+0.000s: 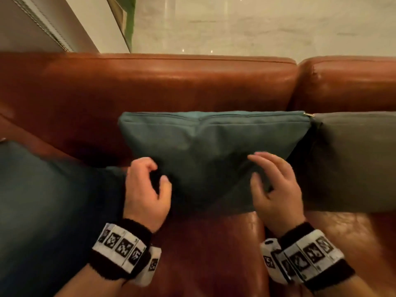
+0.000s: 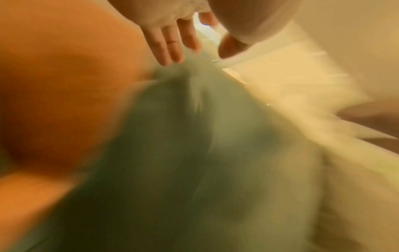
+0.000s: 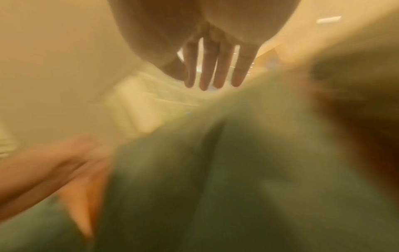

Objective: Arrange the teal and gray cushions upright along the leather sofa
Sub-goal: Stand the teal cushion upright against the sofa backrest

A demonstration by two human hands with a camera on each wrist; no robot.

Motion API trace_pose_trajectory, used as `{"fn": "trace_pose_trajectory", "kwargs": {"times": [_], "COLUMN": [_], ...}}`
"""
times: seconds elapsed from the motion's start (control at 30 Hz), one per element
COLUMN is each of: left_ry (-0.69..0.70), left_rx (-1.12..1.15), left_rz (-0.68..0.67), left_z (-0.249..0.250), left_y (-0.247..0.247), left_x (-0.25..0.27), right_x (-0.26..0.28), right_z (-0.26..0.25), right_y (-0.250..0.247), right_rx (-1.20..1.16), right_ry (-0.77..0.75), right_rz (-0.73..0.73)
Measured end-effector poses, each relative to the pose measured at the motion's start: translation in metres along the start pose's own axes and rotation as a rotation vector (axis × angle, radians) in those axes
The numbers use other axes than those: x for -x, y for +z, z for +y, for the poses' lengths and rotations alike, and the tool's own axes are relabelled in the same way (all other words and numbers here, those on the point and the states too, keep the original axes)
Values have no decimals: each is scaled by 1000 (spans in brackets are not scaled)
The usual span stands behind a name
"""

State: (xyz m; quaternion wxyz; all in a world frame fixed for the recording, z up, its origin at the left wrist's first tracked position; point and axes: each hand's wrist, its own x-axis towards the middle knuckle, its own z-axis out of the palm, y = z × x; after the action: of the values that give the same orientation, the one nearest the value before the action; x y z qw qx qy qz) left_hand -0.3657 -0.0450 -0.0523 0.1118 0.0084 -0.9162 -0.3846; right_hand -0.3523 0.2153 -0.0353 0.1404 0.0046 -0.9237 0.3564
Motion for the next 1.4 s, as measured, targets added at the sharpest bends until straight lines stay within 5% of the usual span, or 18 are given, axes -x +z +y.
{"fn": "trace_pose_trajectory", "kwargs": {"times": [0.1,0.2,0.3,0.43,0.57,0.73,0.97,1.17,1.4], "left_ry": [265,223,299,212,106,109,154,115,185], "left_rx": [-188,-444,-654,-714,-639,-573,-530,-429,-655], "left_rz": [-233,-435,-467,-426,-406,-540,-537,-446,-561], "left_z": [48,41,4,-5,14,26,31,29,-17], "left_y": [31,55,48,25,27,33,21,23,-16], "left_x": [-28,-69,-90,-101,-120,-146,-145,-145,-144], "right_x": [-44,-74,-89,-99,-122,-148,-144,-140,-138], "right_z": [-31,-15,18,37,9,-29,-38,-43,0], "right_y": [44,67,48,15,18,41,36,37,10], "right_rx": [220,519,634,695,521,409,376,348,407], "right_ry": [-197,-213,-143,-21,-41,58,169,124,60], "right_rz": [-298,-519,-463,-488,-436,-604,-443,-419,-575]}}
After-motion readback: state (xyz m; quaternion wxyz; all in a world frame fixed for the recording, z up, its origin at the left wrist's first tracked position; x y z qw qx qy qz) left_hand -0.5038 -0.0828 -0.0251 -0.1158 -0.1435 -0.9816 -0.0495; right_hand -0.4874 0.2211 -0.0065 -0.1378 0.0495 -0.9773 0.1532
